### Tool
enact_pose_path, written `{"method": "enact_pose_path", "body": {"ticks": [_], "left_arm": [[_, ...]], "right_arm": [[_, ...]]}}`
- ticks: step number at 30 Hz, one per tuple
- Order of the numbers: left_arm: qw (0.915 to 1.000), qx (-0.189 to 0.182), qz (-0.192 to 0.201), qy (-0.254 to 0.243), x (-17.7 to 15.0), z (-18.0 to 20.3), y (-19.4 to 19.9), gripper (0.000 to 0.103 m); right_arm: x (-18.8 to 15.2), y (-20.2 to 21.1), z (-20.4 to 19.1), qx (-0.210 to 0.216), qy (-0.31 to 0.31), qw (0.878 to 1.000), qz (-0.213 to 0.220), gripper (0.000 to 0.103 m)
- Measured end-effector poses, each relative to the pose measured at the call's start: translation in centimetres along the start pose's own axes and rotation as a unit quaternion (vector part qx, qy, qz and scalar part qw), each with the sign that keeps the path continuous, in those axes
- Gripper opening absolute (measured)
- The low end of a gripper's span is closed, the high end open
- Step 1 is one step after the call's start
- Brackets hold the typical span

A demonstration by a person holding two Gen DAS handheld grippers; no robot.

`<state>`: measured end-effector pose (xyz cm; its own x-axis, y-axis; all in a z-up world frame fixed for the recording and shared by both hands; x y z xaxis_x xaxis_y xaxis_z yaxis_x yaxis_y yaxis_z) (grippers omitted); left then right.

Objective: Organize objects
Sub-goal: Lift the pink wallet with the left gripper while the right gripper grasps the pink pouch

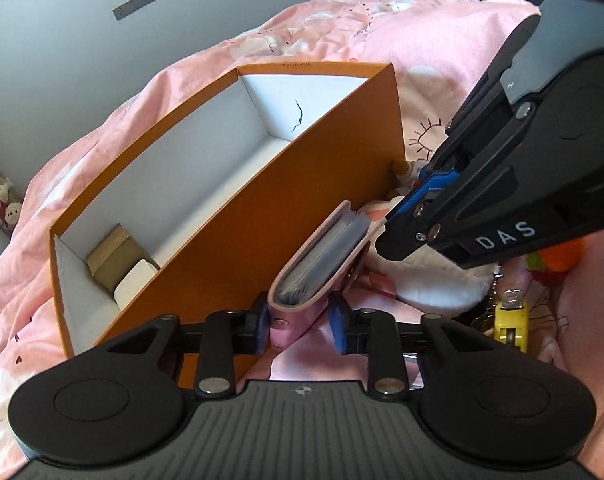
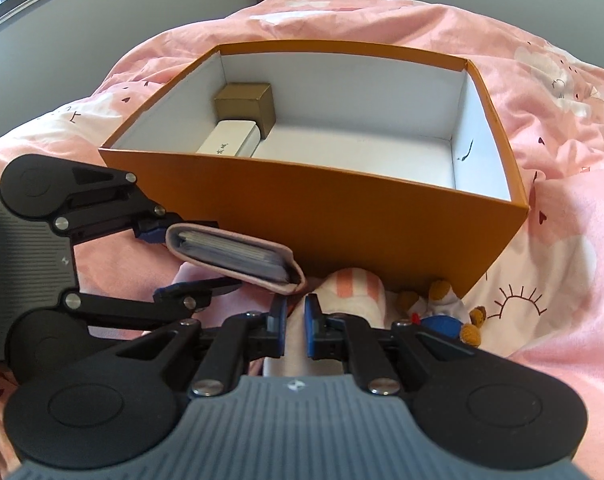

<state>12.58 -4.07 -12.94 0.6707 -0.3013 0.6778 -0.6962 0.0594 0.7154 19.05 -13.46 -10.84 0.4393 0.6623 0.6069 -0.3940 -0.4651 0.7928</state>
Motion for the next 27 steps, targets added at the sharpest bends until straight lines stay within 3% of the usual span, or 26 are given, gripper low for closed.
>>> {"method": "enact_pose_path", "body": {"ticks": [11, 12, 16, 20, 23, 27], "left_arm": [[0.9945, -0.018, 0.026, 0.099, -0.3, -3.1, 8.2, 0.018], [0.9933, -0.021, 0.022, 0.111, -0.4, -3.4, 8.8, 0.018], [0.9854, -0.049, 0.009, 0.163, -0.8, -4.8, 10.2, 0.018], [0.9733, -0.074, -0.004, 0.218, -1.6, -5.9, 10.5, 0.018], [0.9721, -0.05, -0.026, 0.228, -2.3, -6.0, 9.4, 0.018], [0.9705, -0.036, -0.022, 0.237, -2.6, -5.6, 9.2, 0.018]], "right_arm": [[-1.1, 2.5, -2.0, 0.042, 0.058, 0.997, -0.018, 0.011], [-1.3, 2.7, -2.3, 0.051, 0.063, 0.996, -0.022, 0.013], [-2.2, 3.1, -4.1, 0.088, 0.088, 0.991, -0.041, 0.041], [-2.9, 2.6, -5.9, 0.102, 0.128, 0.985, -0.063, 0.042], [-3.3, 1.5, -6.6, 0.087, 0.146, 0.982, -0.079, 0.042], [-3.2, 0.4, -6.8, 0.078, 0.156, 0.981, -0.086, 0.048]]}}
Point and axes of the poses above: each gripper's, at about its wrist camera, not at the fingertips, and y roughly against the way its jaws point, z to its right, x to its top, the point moved 4 cm from there along -y, roughly the way its jaws point, and after that the axes turned 12 degrees about y, right-handed, at the moved point
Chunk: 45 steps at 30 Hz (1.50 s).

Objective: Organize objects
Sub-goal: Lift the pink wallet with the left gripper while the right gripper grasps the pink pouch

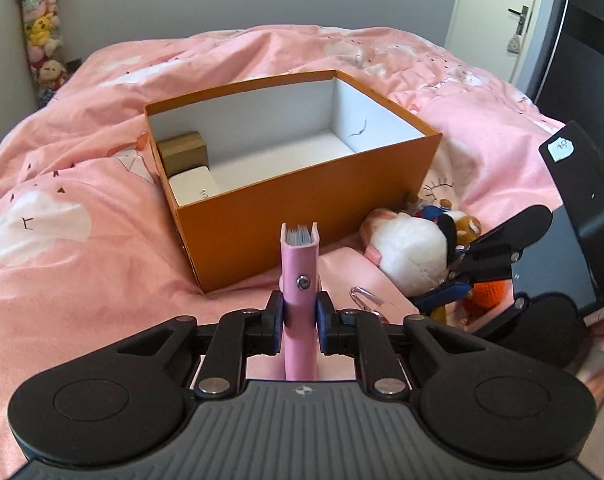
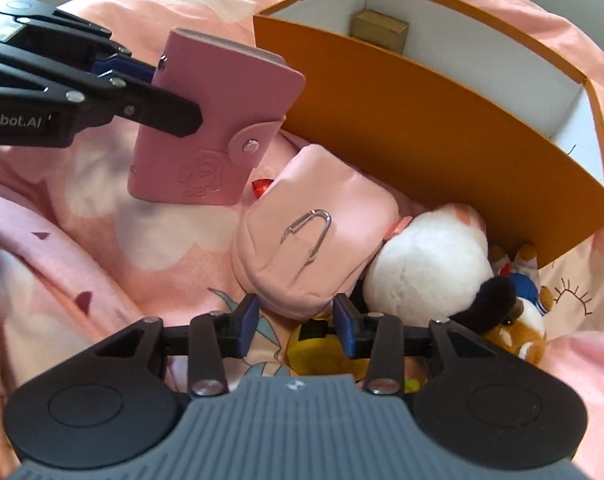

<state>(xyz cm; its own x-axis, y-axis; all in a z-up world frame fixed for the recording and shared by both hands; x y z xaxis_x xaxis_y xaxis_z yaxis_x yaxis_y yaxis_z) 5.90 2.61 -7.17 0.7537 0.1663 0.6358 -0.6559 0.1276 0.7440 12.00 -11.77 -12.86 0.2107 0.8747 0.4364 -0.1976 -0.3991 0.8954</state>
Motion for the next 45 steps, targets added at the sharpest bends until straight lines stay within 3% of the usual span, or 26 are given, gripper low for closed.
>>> {"method": "enact_pose_path", "body": {"ticks": [5, 11, 17, 21, 27, 29, 33, 37, 42, 44, 45], "left_arm": [[0.9998, 0.005, 0.012, 0.015, 0.0, -0.5, -0.1, 0.019], [0.9992, -0.004, 0.014, 0.038, 0.2, -1.3, -0.3, 0.019], [0.999, -0.012, 0.012, 0.04, 0.3, -1.4, -0.1, 0.019], [0.9987, -0.015, 0.007, 0.048, 0.4, -1.6, -0.5, 0.019], [0.9969, -0.012, -0.007, 0.077, 0.7, -2.3, -1.2, 0.019], [0.9967, -0.012, -0.009, 0.08, 0.8, -2.3, -1.4, 0.019], [0.996, -0.011, -0.013, 0.087, 1.0, -2.5, -1.9, 0.02], [0.9947, -0.006, -0.017, 0.101, 1.3, -2.8, -2.3, 0.02], [0.9944, -0.002, -0.021, 0.104, 1.4, -2.9, -2.6, 0.02], [0.9946, -0.003, -0.022, 0.101, 1.4, -2.8, -2.7, 0.02], [0.9949, -0.003, -0.022, 0.099, 1.4, -2.7, -2.7, 0.02]], "right_arm": [[0.3, -0.2, -0.4, -0.008, 0.012, 1.0, 0.001, 0.042], [1.5, 2.5, 0.5, -0.022, -0.009, 0.998, 0.05, 0.037], [3.0, 6.5, 1.8, 0.004, -0.025, 0.995, 0.099, 0.034], [3.2, 7.9, 3.3, 0.041, -0.076, 0.989, 0.122, 0.032], [4.2, 5.2, 5.6, 0.017, -0.142, 0.982, 0.121, 0.029], [4.2, 4.2, 5.8, -0.005, -0.142, 0.983, 0.112, 0.029], [3.4, 3.1, 6.1, -0.01, -0.153, 0.982, 0.108, 0.03], [2.6, 2.6, 6.5, -0.01, -0.167, 0.98, 0.103, 0.048], [1.3, 3.6, 6.7, -0.039, -0.195, 0.974, 0.111, 0.049], [0.9, 4.1, 6.7, -0.059, -0.197, 0.972, 0.117, 0.041], [0.8, 4.1, 6.8, -0.064, -0.199, 0.971, 0.117, 0.029]]}}
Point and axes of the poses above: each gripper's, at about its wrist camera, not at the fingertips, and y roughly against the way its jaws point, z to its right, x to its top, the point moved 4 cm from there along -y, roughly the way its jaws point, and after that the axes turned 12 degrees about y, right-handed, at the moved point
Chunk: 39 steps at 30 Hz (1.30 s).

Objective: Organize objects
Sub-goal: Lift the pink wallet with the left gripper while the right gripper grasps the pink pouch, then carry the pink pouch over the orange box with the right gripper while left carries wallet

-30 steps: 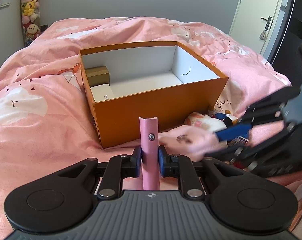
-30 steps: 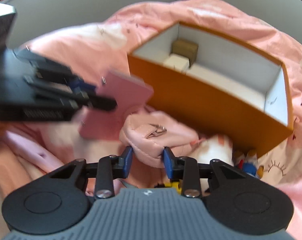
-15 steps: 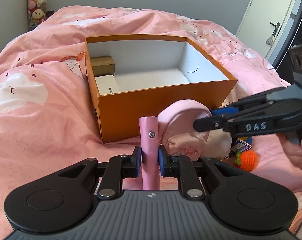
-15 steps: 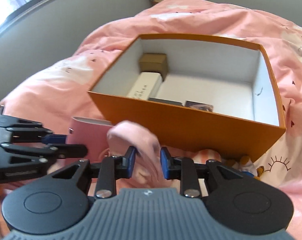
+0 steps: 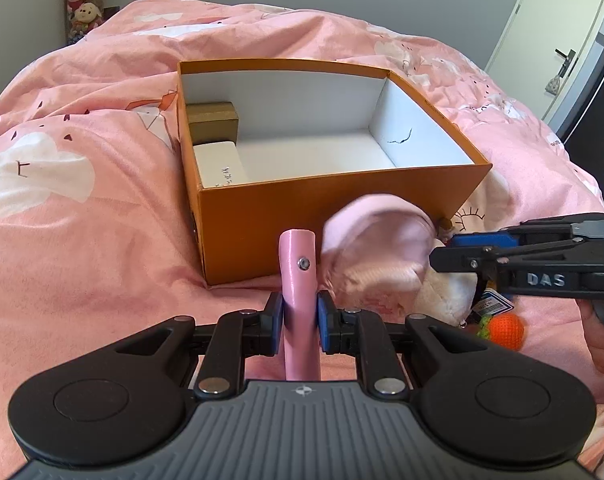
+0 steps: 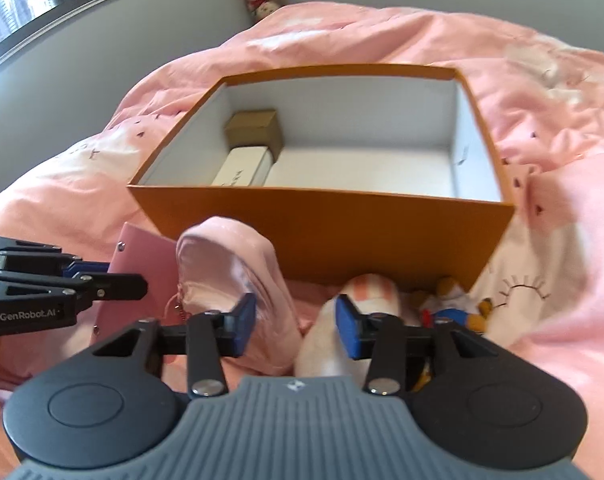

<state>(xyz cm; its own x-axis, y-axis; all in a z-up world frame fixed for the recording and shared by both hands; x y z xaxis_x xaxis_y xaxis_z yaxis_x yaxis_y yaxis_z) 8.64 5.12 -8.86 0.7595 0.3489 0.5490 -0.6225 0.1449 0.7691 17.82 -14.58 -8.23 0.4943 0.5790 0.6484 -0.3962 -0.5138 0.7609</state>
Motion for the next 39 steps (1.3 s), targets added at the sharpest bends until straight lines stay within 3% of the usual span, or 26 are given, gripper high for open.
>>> {"method": "enact_pose_path", "body": {"ticks": [2, 6, 9, 10, 12, 21, 23, 25, 28, 39], "left_arm": [[1.0, 0.001, 0.0, -0.004, 0.0, 0.1, -0.1, 0.02], [1.0, 0.004, -0.001, 0.0, 0.0, -0.1, -0.2, 0.02], [1.0, 0.006, -0.002, 0.007, 0.1, -0.3, -0.2, 0.02], [0.9999, 0.007, -0.003, 0.009, 0.1, -0.3, -0.3, 0.02], [0.9999, 0.006, -0.004, 0.011, 0.2, -0.3, -0.3, 0.02], [0.9998, 0.007, -0.004, 0.016, 0.2, -0.4, -0.4, 0.02], [0.9999, 0.006, -0.003, 0.013, 0.2, -0.4, -0.4, 0.02], [0.9999, 0.004, -0.001, 0.01, 0.1, -0.2, -0.3, 0.019], [0.9999, -0.003, 0.006, 0.008, 0.0, -0.1, 0.1, 0.019], [0.998, -0.042, 0.045, 0.016, 0.8, 0.9, 3.3, 0.018]], "right_arm": [[0.0, -0.7, 0.3, 0.004, -0.007, 1.0, -0.009, 0.021], [0.1, -1.6, 0.6, 0.008, -0.021, 1.0, -0.012, 0.021], [0.3, -0.8, 0.4, 0.007, -0.02, 1.0, -0.002, 0.027], [0.4, -0.5, 0.1, 0.006, -0.011, 1.0, 0.0, 0.037], [0.3, -0.2, -0.4, 0.012, 0.007, 1.0, -0.004, 0.047], [-0.2, -3.6, -1.2, 0.034, 0.031, 0.998, -0.033, 0.046], [-0.1, -4.0, -1.3, 0.03, 0.035, 0.998, -0.03, 0.042], [-0.2, -4.1, -1.4, 0.029, 0.037, 0.999, -0.026, 0.029], [-0.2, -3.7, -1.4, 0.028, 0.039, 0.999, -0.02, 0.022], [1.5, 1.1, -1.9, 0.014, 0.073, 0.997, 0.028, 0.017]]}}
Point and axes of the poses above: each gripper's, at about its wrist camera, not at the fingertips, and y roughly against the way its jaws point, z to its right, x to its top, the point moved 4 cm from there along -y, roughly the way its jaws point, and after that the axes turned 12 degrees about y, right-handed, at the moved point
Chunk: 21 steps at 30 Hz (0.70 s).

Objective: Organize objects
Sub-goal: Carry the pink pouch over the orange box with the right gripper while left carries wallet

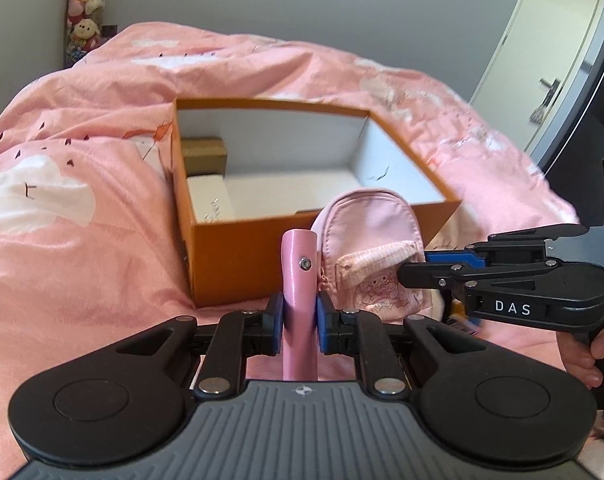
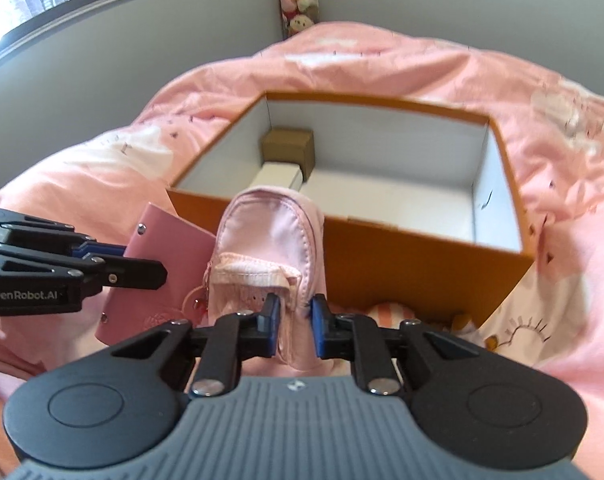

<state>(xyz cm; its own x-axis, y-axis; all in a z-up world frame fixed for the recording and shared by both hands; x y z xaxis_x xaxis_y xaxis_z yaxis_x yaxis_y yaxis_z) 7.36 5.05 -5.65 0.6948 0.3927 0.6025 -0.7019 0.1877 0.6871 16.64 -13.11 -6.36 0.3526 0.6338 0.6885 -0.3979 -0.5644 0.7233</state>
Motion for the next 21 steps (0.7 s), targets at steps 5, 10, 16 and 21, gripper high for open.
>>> {"method": "enact_pose_path", "body": {"ticks": [5, 10, 16, 21], "left_arm": [[0.9996, -0.022, 0.018, 0.009, 1.2, 0.8, 1.5, 0.018], [0.9981, -0.051, 0.031, 0.018, 3.3, 1.5, 3.0, 0.018], [0.9954, -0.078, 0.047, 0.027, 7.7, 1.9, 3.1, 0.018], [0.9949, -0.07, 0.063, 0.036, 12.1, 1.6, 0.2, 0.018]], "right_arm": [[1.4, 2.3, 0.3, -0.006, 0.012, 1.0, 0.022, 0.016], [3.0, 4.3, 1.0, -0.011, 0.015, 0.999, 0.047, 0.015], [5.7, 6.3, 2.9, -0.024, 0.021, 0.996, 0.084, 0.014], [7.9, 5.3, 6.0, -0.038, -0.002, 0.994, 0.103, 0.014]]}}
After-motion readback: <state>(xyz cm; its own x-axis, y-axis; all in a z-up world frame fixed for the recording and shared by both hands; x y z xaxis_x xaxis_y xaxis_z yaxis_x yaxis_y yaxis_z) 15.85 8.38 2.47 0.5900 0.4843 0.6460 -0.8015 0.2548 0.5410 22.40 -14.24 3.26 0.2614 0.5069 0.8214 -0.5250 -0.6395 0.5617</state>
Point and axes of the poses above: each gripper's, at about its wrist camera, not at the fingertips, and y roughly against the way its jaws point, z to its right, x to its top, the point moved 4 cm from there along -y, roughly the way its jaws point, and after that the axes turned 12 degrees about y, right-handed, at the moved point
